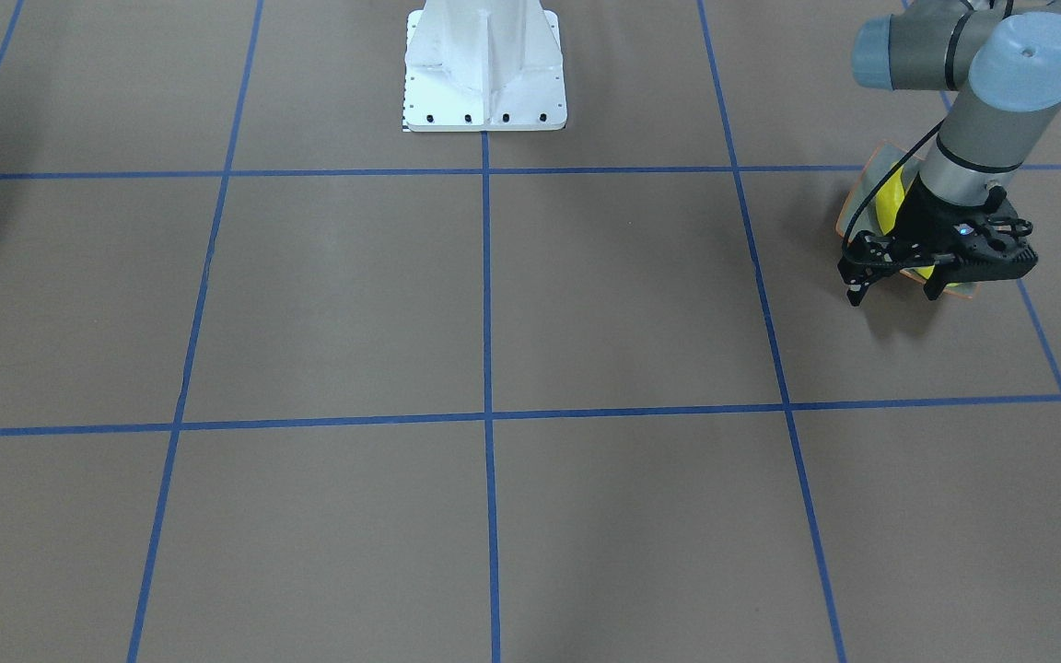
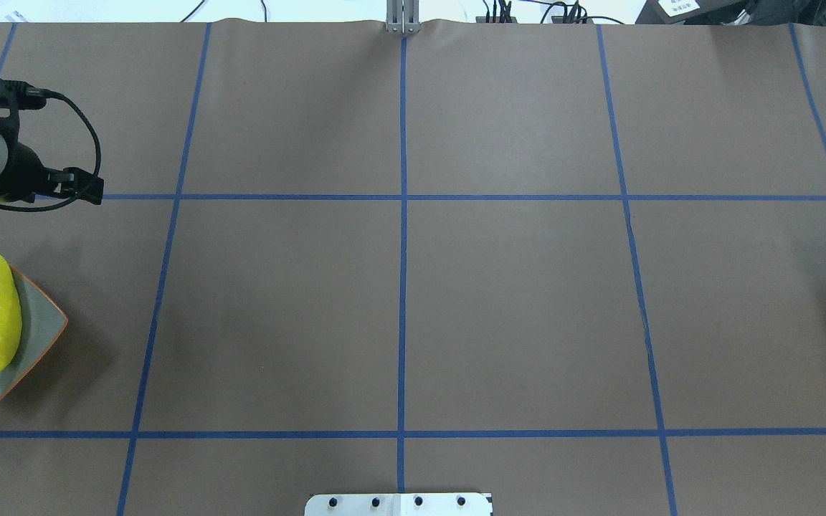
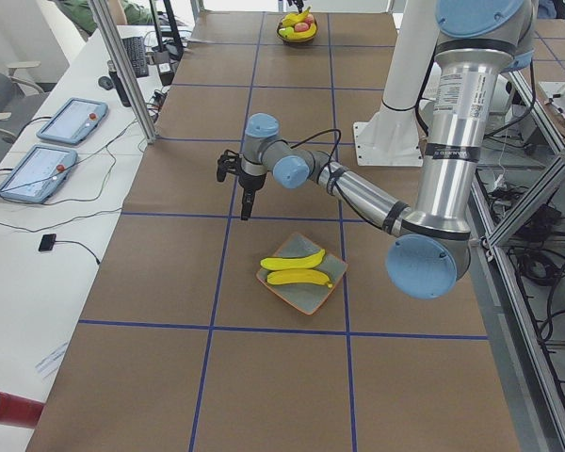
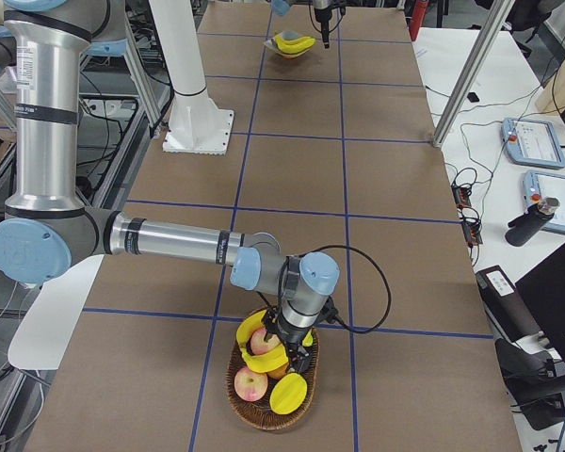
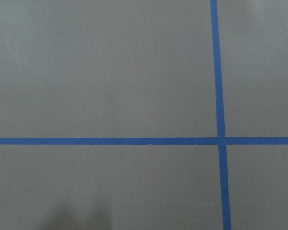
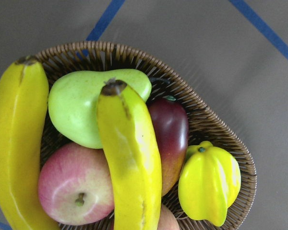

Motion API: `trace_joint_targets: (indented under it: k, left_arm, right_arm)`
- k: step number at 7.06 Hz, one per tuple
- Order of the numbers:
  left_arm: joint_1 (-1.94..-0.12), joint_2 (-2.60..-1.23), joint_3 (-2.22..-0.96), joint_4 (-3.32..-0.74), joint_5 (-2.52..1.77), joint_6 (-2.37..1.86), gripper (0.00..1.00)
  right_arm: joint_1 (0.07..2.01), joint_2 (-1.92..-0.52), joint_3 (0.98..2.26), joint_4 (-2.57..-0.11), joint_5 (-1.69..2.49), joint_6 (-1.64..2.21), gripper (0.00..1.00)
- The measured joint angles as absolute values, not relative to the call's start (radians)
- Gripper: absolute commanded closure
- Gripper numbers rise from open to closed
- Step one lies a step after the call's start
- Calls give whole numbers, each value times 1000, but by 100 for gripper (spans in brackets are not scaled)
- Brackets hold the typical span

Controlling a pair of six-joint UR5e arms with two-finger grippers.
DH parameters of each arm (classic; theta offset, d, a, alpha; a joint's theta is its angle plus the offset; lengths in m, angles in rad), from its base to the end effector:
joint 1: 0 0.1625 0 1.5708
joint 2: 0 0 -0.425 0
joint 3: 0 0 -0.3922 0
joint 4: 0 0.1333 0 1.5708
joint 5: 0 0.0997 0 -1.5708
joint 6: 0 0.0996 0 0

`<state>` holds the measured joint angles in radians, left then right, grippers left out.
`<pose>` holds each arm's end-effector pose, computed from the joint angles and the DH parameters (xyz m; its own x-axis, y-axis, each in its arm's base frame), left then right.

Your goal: Transfer all bananas from basket to plate

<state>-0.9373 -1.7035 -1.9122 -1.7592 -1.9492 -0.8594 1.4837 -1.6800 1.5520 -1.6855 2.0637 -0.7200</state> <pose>0.2423 -0.4929 0.4164 0.7547 -0.0026 -0.6561 0.1607 0.9703 0.1810 0.0495 -0.4243 0.7442 0.6116 -0.6101 0.5038 0.6487 0.7512 0.1222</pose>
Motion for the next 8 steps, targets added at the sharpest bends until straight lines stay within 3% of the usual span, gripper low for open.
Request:
trace_joint_targets:
  k: [5, 8]
  left_arm:
    - [-934, -1720, -1911, -1758, -1947, -858, 0]
    - [-934, -1722, -1912, -1758, -1947, -857, 0]
  right_arm:
    - [1457, -1695, 1493, -1682, 2060, -745, 1]
    - [1437, -1687, 1485, -1683, 2060, -738, 13]
